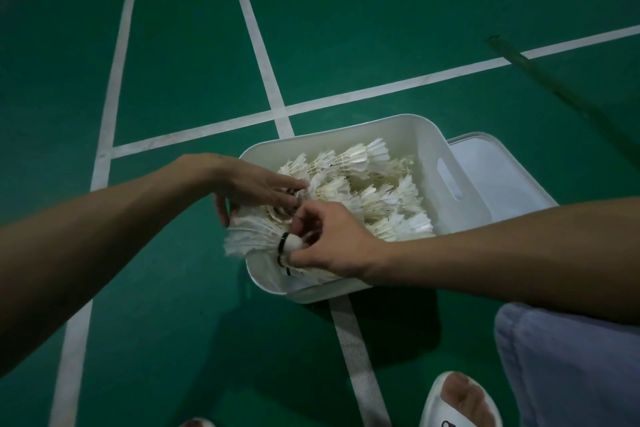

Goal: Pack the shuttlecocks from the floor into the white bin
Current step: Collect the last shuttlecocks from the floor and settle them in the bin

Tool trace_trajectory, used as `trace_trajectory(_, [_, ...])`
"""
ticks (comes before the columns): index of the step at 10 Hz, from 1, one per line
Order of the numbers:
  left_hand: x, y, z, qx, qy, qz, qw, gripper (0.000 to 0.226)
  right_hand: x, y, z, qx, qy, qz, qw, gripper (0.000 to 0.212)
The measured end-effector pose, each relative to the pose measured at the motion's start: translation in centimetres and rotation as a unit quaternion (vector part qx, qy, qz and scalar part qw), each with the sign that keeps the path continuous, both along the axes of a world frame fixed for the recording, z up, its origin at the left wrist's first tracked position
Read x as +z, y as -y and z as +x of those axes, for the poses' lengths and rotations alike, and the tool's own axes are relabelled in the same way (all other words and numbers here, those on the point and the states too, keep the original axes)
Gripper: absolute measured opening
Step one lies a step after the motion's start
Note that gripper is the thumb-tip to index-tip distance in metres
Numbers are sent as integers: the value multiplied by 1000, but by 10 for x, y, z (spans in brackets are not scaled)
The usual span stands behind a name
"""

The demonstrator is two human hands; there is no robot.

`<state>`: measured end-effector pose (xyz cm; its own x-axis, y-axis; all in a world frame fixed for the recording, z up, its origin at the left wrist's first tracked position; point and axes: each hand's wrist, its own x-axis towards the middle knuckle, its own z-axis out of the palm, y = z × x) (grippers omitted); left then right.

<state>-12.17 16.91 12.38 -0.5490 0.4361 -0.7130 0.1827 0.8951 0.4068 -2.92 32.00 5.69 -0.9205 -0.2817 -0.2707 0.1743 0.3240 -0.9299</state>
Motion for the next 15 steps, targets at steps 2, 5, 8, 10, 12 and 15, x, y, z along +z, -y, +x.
trace_trajectory(2, [-17,-2,-8,-73,-34,-59,995,55,12,-55,-18,165,-75,204,962,76])
trace_trajectory(5, [-46,-18,5,-101,-266,-11,959,59,9,-89,-50,383,-175,405,811,57])
trace_trajectory(8, [-67,-37,16,-67,-357,31,931,37,-5,-90,-42,396,-204,408,797,72])
trace_trajectory(10, [-78,-38,12,-113,-381,32,917,60,-5,-108,-46,399,-220,373,808,33])
trace_trajectory(12, [-84,-31,4,-143,-388,21,910,58,3,-131,-56,257,-205,288,899,25])
trace_trajectory(15, [-83,-32,3,-116,-380,21,917,52,7,-134,-68,-45,-124,262,956,21])
